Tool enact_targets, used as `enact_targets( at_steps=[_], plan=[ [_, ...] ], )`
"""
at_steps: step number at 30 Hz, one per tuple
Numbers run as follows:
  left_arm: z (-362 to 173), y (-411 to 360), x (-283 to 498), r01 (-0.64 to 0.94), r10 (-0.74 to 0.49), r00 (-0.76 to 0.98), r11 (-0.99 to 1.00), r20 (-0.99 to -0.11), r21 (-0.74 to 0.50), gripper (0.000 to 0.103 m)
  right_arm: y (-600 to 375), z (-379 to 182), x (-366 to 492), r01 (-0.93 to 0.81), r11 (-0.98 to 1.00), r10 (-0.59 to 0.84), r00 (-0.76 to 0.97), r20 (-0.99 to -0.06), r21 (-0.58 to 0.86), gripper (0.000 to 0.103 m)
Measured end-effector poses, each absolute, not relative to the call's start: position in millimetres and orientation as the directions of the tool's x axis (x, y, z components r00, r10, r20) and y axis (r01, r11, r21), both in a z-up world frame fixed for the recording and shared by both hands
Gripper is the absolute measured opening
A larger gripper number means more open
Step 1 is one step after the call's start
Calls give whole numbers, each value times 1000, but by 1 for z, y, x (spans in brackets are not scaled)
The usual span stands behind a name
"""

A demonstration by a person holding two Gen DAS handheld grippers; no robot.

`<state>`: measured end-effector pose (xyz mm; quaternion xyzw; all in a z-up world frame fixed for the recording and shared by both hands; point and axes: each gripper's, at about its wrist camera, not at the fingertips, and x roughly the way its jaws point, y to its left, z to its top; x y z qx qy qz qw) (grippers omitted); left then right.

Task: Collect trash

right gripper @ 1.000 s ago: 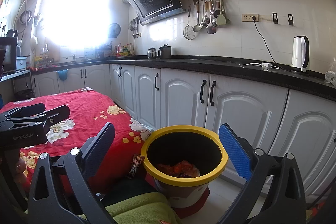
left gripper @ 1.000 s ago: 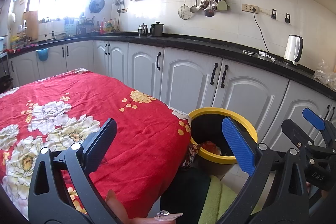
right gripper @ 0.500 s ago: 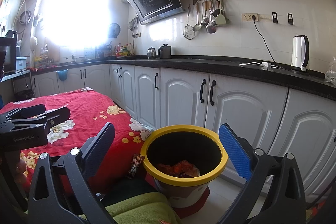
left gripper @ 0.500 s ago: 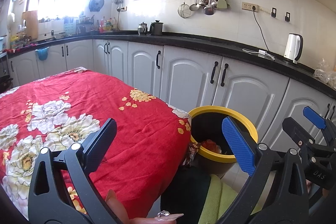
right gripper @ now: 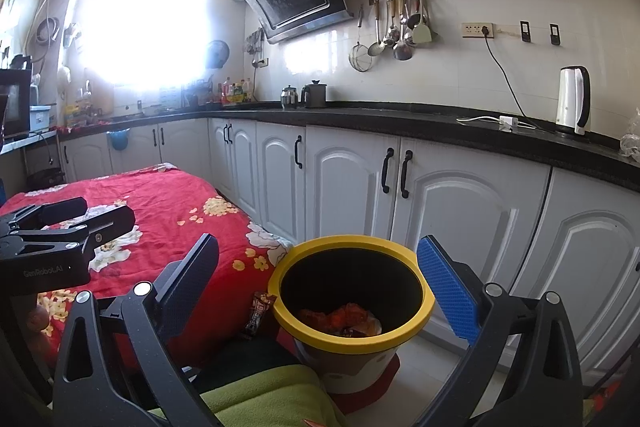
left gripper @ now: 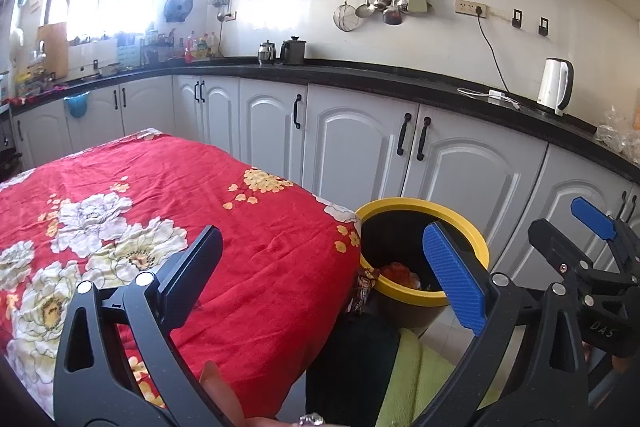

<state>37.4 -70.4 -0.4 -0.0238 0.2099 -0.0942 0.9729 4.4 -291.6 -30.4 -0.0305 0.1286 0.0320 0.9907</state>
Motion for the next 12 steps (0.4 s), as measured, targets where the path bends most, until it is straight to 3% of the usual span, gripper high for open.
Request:
enact_targets(
  at_steps=[6, 12],
  plan=[
    [2, -9, 52, 13, -94, 860, 987, -501, -163, 92, -255, -17, 34, -203, 979, 188, 924, -332, -13, 97],
    [-1, 132, 48, -401, 291, 772, 913, -565, -76, 92, -106, -6, 71, -585, 811, 510, 721, -470, -17, 97]
  ],
)
